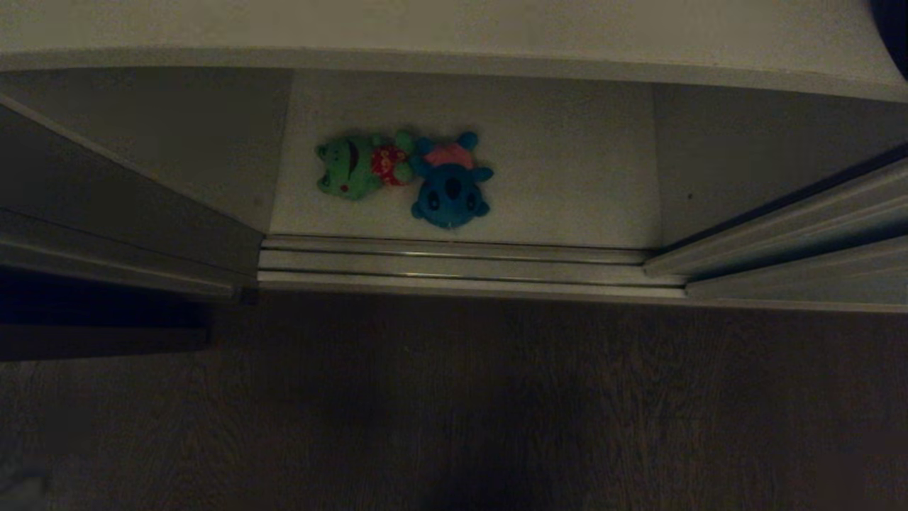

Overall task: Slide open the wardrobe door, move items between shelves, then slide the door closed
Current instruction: Place the blue doll on the lower shelf

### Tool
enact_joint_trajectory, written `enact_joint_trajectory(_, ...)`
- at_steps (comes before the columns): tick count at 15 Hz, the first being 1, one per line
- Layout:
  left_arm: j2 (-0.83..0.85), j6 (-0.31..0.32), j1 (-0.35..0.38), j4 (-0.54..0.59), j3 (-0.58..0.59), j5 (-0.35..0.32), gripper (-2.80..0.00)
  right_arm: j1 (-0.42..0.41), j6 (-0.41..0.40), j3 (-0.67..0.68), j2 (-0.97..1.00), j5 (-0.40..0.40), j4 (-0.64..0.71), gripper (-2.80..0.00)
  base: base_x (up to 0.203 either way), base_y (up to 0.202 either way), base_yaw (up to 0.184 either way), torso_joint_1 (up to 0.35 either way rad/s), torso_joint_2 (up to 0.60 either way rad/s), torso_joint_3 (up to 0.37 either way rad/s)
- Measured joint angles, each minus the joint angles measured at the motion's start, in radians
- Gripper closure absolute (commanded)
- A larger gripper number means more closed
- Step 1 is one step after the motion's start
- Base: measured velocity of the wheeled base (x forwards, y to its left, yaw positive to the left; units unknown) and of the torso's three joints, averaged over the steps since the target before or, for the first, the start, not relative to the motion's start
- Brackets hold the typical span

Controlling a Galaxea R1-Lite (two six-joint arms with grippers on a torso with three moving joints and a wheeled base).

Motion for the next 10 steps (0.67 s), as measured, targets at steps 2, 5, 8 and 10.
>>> enact_joint_trajectory(2,-0.187,0.002,0.026,0.036,0.146,-0.002,0.0,0.0,0.0,0.0,0.0,0.0,0.0,0.0,0.0,0.0,0.0,0.0,0.0,0.0)
enact_joint_trajectory(5,-0.319,-0.013,0.045,0.049,0.24,-0.05,0.0,0.0,0.0,0.0,0.0,0.0,0.0,0.0,0.0,0.0,0.0,0.0,0.0,0.0)
enact_joint_trajectory(8,-0.36,0.061,0.049,0.015,0.27,-0.032,0.0,0.0,0.0,0.001,0.0,0.0,0.0,0.0,0.0,0.0,0.0,0.0,0.0,0.0)
enact_joint_trajectory(10,-0.37,0.111,0.05,-0.017,0.298,-0.011,0.0,0.0,0.0,0.0,0.0,0.0,0.0,0.0,0.0,0.0,0.0,0.0,0.0,0.0)
